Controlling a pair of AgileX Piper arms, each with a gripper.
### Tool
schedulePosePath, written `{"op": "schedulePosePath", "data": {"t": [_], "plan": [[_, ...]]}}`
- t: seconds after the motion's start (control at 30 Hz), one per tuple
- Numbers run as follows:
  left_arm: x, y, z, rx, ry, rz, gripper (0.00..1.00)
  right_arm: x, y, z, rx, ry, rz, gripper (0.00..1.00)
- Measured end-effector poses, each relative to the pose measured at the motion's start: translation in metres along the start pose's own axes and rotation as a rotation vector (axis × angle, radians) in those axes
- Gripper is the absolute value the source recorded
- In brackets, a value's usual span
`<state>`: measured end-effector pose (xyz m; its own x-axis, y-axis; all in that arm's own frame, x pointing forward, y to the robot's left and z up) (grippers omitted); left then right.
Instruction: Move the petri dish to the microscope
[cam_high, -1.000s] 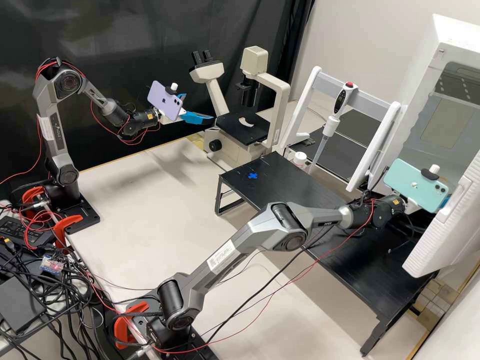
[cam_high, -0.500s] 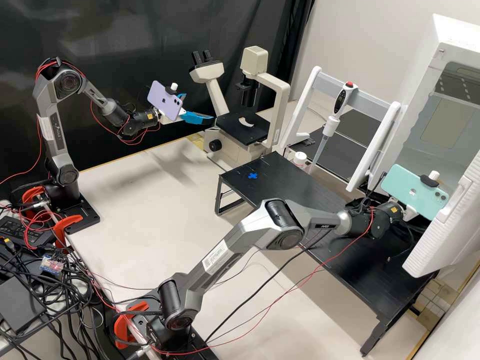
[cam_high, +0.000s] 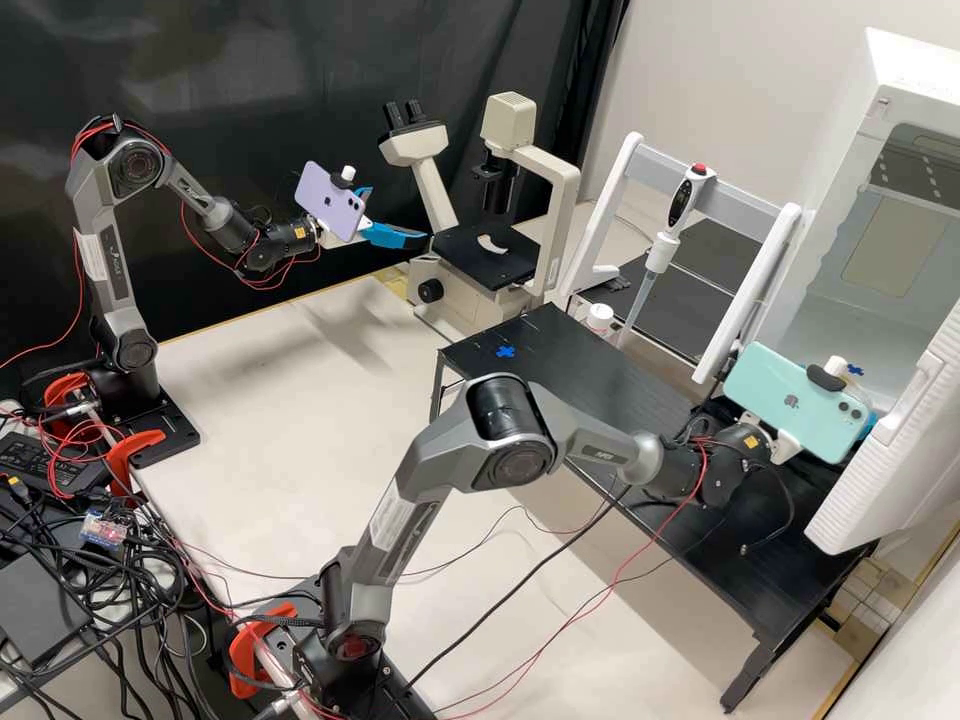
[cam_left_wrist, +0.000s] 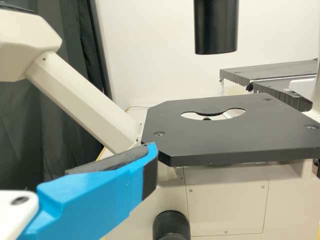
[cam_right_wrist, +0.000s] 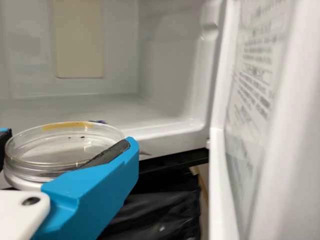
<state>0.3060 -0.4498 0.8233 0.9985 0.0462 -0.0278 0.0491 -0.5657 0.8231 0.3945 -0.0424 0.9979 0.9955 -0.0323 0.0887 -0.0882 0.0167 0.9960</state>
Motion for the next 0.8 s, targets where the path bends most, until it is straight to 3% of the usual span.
{"op": "schedulePosePath", "data": {"t": [0.2,0.5,0.67,0.8], "plan": [[0.0,0.0,0.0,0.0,0.0,0.0,1.0,-0.049,-0.008,-0.019,0.017,0.082,-0.003,0.0],[0.0,0.0,0.0,0.0,0.0,0.0,1.0,-0.117,-0.05,-0.06,0.056,0.227,-0.062,0.0],[0.0,0.0,0.0,0.0,0.0,0.0,1.0,-0.143,-0.079,-0.095,-0.015,0.351,-0.132,0.0],[0.0,0.0,0.0,0.0,0.0,0.0,1.0,-0.154,-0.104,-0.127,-0.044,0.435,-0.18,0.0]]}}
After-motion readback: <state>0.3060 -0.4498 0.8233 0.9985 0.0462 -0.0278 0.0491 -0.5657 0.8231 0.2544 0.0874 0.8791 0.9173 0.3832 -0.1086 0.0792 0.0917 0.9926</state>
